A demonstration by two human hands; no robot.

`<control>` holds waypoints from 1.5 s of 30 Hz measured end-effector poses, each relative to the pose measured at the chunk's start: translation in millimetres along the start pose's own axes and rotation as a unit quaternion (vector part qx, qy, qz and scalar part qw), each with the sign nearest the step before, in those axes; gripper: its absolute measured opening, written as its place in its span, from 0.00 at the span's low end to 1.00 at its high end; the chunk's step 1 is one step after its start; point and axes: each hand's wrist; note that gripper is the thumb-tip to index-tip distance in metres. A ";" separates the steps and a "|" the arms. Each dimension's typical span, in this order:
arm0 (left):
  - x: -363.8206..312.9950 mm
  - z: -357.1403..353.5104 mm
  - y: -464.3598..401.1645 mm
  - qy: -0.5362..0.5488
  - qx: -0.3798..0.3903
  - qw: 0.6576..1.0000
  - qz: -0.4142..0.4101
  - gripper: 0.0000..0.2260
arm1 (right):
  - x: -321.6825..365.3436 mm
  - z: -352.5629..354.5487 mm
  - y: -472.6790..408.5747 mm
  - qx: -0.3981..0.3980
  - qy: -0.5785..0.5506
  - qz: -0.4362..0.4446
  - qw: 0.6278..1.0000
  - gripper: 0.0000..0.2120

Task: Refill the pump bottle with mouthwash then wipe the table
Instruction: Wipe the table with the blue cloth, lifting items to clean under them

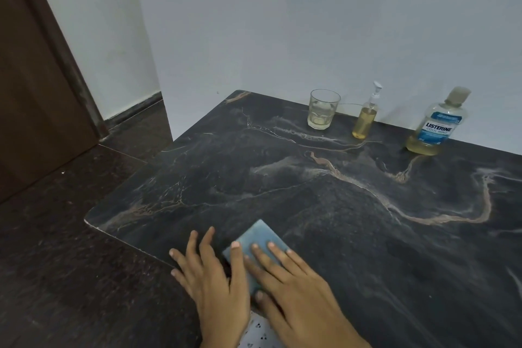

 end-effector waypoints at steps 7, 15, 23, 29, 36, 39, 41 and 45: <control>-6.1 -0.2 8.7 0.003 0.018 1.000 -0.003 0.31 | -64.6 -1.8 -4.2 0.005 0.020 -0.141 0.990 0.24; -16.9 -8.2 12.0 -0.018 0.025 0.999 0.026 0.22 | -40.0 -5.1 -133.9 0.049 0.003 -0.119 0.992 0.24; -18.2 -9.2 15.1 0.001 0.047 0.999 0.006 0.23 | 1.5 0.9 2.9 0.008 -0.085 0.043 0.995 0.24; -17.4 -27.6 30.6 0.009 0.087 0.996 -0.012 0.23 | -70.8 6.7 60.5 0.019 -0.009 -0.121 0.992 0.24; -23.0 -35.3 38.7 0.006 0.109 0.994 -0.013 0.22 | -118.9 -7.9 -23.1 0.081 -0.017 -0.221 0.972 0.24; -21.2 -33.9 39.8 0.015 0.111 0.994 -0.018 0.22 | -106.6 -10.6 -33.3 0.077 -0.003 -0.212 0.974 0.25; -20.1 -34.4 40.8 0.015 0.112 0.993 -0.023 0.22 | -94.6 -8.6 -24.0 0.053 -0.011 -0.174 0.983 0.24; -19.9 -38.7 42.7 0.014 0.123 0.992 -0.032 0.22 | -65.2 -3.5 25.1 0.001 -0.046 -0.082 0.996 0.23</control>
Point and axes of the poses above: each hand's wrist, its own y-axis away from the middle knuckle, its own z-axis out of the back of the hand, x = y × z, and after that the axes turned 15 degrees about y, right-handed
